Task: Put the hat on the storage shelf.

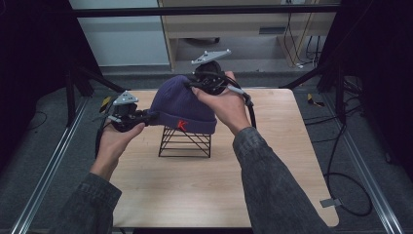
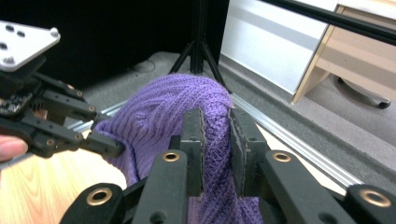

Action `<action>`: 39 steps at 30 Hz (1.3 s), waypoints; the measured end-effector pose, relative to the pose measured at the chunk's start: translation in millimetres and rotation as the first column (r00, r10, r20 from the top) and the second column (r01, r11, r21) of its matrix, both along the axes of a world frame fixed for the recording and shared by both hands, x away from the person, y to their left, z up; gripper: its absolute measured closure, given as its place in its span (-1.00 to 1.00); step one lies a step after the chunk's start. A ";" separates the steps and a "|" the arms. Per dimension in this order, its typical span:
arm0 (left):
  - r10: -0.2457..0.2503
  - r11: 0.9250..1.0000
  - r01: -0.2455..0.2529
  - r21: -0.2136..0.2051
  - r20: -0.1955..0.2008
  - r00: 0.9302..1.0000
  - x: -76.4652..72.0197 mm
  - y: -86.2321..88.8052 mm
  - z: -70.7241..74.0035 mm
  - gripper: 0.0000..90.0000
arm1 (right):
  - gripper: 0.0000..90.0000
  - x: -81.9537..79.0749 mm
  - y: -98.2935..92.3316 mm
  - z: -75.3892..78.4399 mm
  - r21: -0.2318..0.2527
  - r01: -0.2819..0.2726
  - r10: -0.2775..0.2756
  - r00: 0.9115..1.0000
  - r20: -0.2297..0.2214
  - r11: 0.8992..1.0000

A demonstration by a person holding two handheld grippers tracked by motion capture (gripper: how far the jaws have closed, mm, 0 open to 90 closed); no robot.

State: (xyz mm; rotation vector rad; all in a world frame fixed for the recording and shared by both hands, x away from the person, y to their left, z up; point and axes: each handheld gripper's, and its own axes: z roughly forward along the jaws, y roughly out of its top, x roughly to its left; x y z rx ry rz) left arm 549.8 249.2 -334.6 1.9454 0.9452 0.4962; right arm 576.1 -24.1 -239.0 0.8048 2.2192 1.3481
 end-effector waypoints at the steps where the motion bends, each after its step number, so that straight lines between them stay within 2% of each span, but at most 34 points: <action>1: 0.003 1.000 -0.003 -0.003 -0.003 1.000 -0.3 0.1 -3.4 0.57 | 0.71 -0.7 0.5 -2.8 -0.010 -0.003 0.003 1.000 -0.002 1.000; 5: 0.002 1.000 -0.002 -0.010 -0.020 1.000 -1.3 1.0 -14.1 0.57 | 0.71 -2.6 2.2 -12.2 -0.034 -0.009 0.008 1.000 -0.016 0.999; 15: 0.000 1.000 0.000 -0.018 -0.038 0.999 -3.9 5.3 -26.3 0.57 | 0.71 -3.2 8.3 -20.1 -0.043 -0.027 0.026 0.999 -0.028 0.999; 25: -0.004 1.000 0.003 -0.022 -0.041 0.999 -6.4 6.6 -32.0 0.56 | 0.71 -7.3 9.7 -23.1 -0.055 -0.041 0.039 0.999 -0.037 0.998; 29: -0.014 1.000 0.013 -0.015 -0.036 0.999 -6.8 8.0 -41.0 0.56 | 0.71 -9.6 12.6 -27.9 -0.070 -0.049 0.046 0.998 -0.043 0.996; 33: -0.009 1.000 0.008 -0.025 -0.051 0.999 -7.0 9.4 -51.6 0.55 | 0.71 -11.7 15.6 -34.4 -0.099 -0.057 0.052 0.997 -0.053 0.993; 39: -0.004 1.000 0.003 -0.030 -0.055 0.998 -8.4 11.8 -55.6 0.55 | 0.71 -11.5 18.1 -38.9 -0.101 -0.062 0.056 0.997 -0.060 0.993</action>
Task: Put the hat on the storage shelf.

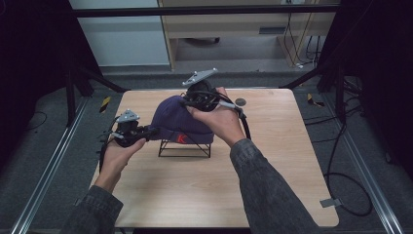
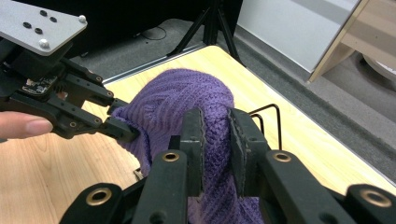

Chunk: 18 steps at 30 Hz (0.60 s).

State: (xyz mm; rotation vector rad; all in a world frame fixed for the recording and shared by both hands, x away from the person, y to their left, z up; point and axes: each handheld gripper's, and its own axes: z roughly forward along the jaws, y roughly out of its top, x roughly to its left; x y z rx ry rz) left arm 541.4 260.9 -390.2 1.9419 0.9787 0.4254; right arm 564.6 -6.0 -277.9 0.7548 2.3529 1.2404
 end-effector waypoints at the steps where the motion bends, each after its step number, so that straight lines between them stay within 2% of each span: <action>1: -0.001 1.000 0.001 0.001 0.001 1.000 -0.1 0.4 -0.5 0.55 | 0.70 -0.3 0.4 -0.3 -0.004 -0.005 0.005 1.000 0.003 1.000; 8: 0.003 1.000 -0.003 0.006 0.002 1.000 -0.7 0.8 -8.5 0.55 | 0.70 -1.8 1.8 -5.2 -0.030 -0.014 0.013 1.000 -0.013 0.999; 18: 0.005 1.000 -0.004 0.015 -0.016 1.000 -1.3 3.3 -17.7 0.56 | 0.70 0.1 5.5 -13.4 -0.027 -0.016 0.015 0.999 -0.035 1.000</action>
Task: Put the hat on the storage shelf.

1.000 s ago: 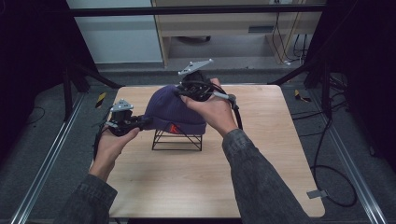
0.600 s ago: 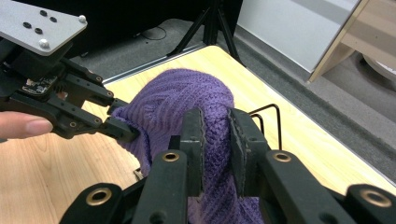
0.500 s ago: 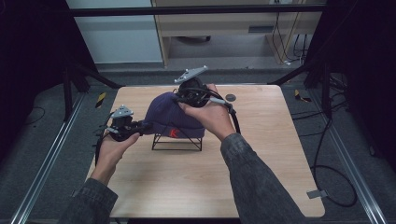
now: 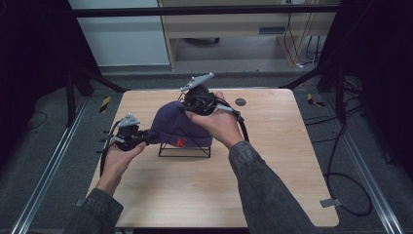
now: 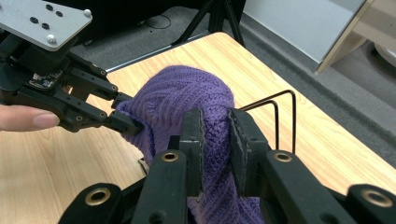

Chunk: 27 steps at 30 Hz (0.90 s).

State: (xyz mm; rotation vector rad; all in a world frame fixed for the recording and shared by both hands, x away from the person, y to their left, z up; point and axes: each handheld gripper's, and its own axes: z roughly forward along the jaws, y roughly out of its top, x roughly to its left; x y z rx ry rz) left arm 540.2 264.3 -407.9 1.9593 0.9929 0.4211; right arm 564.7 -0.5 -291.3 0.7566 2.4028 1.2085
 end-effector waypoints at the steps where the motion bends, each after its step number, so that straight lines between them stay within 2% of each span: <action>1: 0.003 1.000 -0.003 0.001 -0.004 1.000 0.0 0.5 -1.9 0.56 | 0.70 0.2 0.2 -1.1 -0.001 -0.001 0.001 1.000 -0.003 1.000; 10: 0.009 1.000 -0.009 0.007 -0.025 1.000 0.6 5.0 -12.2 0.55 | 0.70 1.2 4.8 -13.5 -0.012 -0.011 0.011 0.999 -0.033 1.000; 19: 0.015 1.000 -0.014 0.012 -0.044 0.999 2.2 8.2 -20.3 0.55 | 0.69 0.7 10.1 -20.2 -0.023 -0.020 0.019 0.999 -0.047 1.000; 24: 0.015 0.999 -0.014 0.030 -0.050 0.999 2.7 8.8 -21.8 0.55 | 0.69 0.0 13.1 -23.9 -0.021 -0.024 0.023 0.998 -0.059 1.000; 27: 0.015 1.000 -0.014 0.025 -0.056 0.998 2.7 9.3 -25.7 0.54 | 0.68 -0.5 14.7 -24.8 -0.027 -0.030 0.028 0.998 -0.061 0.999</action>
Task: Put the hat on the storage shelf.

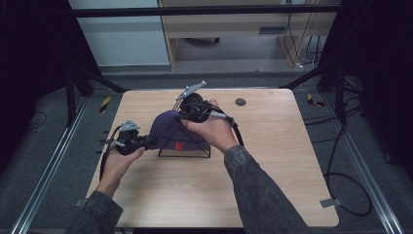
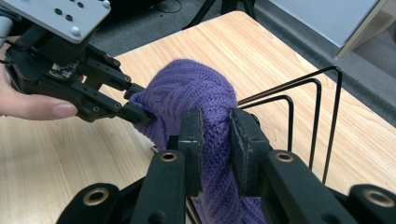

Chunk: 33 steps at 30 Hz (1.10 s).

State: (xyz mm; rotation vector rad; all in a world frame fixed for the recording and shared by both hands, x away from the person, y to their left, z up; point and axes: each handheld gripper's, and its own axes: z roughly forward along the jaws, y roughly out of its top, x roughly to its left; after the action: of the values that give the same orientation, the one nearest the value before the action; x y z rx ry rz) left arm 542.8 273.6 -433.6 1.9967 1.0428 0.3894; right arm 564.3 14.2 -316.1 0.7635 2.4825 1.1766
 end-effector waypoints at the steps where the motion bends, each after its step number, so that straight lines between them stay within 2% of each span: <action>1: -0.001 1.000 0.001 0.001 0.000 1.000 0.1 0.4 -0.8 0.54 | 0.67 -0.2 0.5 -0.2 -0.002 -0.003 0.003 1.000 -0.001 1.000; 16: 0.001 1.000 -0.001 -0.001 -0.024 1.000 0.6 3.1 -9.3 0.49 | 0.64 -2.1 6.9 -4.0 -0.016 -0.014 0.014 1.000 -0.009 1.000; 22: -0.005 1.000 0.006 0.016 -0.030 1.000 -1.0 2.0 -12.4 0.42 | 0.57 -4.0 7.8 -4.5 -0.016 -0.013 0.013 1.000 -0.008 1.000; 28: 0.023 1.000 -0.023 -0.006 -0.018 1.000 -4.4 5.1 -9.4 0.37 | 0.44 -5.8 7.1 -3.9 -0.005 0.002 -0.002 1.000 -0.012 1.000; 33: 0.024 1.000 -0.024 -0.017 -0.005 1.000 -8.4 7.1 -6.0 0.34 | 0.37 -6.8 8.8 -3.0 -0.002 0.002 -0.002 1.000 -0.006 1.000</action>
State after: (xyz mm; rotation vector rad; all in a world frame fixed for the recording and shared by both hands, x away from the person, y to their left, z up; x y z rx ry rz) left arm 534.5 280.7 -439.6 1.9731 1.0702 0.3874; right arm 557.4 23.0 -319.1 0.7701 2.4871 1.1724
